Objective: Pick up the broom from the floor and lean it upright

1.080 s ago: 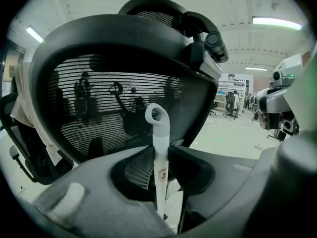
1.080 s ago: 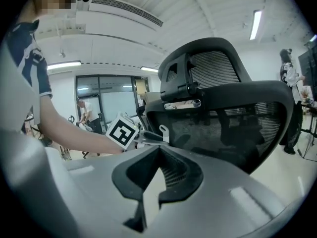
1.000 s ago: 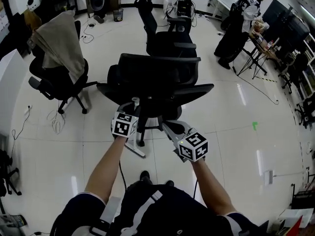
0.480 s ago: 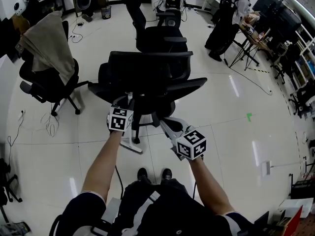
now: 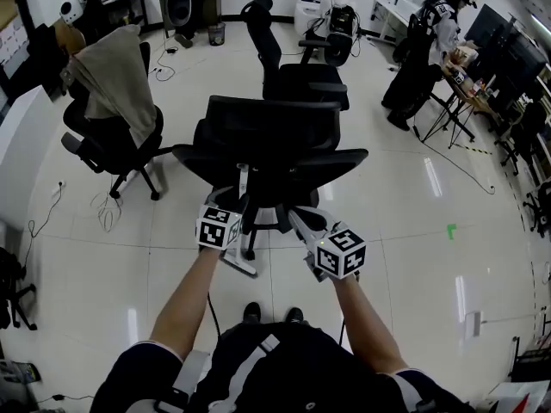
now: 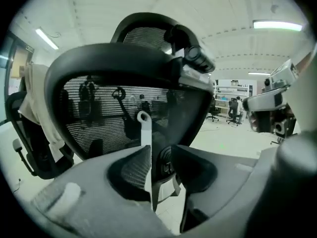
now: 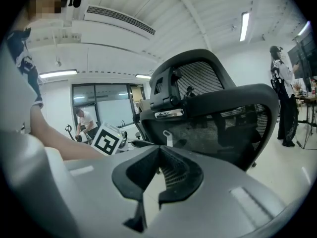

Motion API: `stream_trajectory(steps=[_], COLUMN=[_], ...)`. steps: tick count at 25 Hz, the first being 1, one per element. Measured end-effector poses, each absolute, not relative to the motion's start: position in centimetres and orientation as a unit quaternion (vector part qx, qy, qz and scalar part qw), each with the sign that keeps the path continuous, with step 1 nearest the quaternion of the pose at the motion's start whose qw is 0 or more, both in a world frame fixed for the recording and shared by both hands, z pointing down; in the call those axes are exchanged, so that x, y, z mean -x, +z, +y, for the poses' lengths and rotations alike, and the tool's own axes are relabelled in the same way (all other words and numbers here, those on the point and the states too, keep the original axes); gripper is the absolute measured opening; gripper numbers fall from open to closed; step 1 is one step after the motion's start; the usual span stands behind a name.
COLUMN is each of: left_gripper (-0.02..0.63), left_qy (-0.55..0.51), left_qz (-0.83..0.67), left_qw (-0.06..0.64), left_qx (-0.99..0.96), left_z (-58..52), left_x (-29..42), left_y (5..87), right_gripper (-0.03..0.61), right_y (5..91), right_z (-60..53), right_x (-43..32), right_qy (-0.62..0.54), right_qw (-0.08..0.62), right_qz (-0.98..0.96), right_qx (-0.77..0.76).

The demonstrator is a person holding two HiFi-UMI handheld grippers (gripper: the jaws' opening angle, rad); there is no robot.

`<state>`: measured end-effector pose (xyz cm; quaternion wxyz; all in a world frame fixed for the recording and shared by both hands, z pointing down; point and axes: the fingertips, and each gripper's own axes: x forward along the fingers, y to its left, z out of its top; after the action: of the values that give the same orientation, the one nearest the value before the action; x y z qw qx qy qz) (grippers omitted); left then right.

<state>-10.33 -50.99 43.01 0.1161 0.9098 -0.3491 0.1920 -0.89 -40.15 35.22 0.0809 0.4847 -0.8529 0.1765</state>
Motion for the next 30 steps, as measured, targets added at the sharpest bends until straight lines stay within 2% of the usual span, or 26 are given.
stream_trajectory(steps=[3,7,11,30], left_gripper=[0.128,0.031,0.000,0.000], left_qy=[0.174,0.142,0.115,0.080], left_qz=[-0.333,-0.310,-0.285,-0.261], left_qw=[0.113,0.101,0.088,0.107], left_qx=[-0.920,-0.935,-0.948,-0.956], left_z=[-48.3,-45.6,-43.7,-40.3], left_x=[9.1,7.1,5.4,3.5], left_y=[41.0,37.8,34.7,31.4], right_gripper=[0.005,0.005,0.005,0.003], right_y=[34.9,34.2,32.9,29.9], right_z=[-40.2,-40.1,-39.8,-38.8], right_x=[1.0,0.6,0.1,0.7], right_qy=[0.174,0.165,0.135,0.094], right_qw=[0.068,0.047,0.032,0.028], right_qz=[-0.861,-0.866,-0.867,-0.888], right_qx=[-0.474,-0.471,-0.479,-0.450])
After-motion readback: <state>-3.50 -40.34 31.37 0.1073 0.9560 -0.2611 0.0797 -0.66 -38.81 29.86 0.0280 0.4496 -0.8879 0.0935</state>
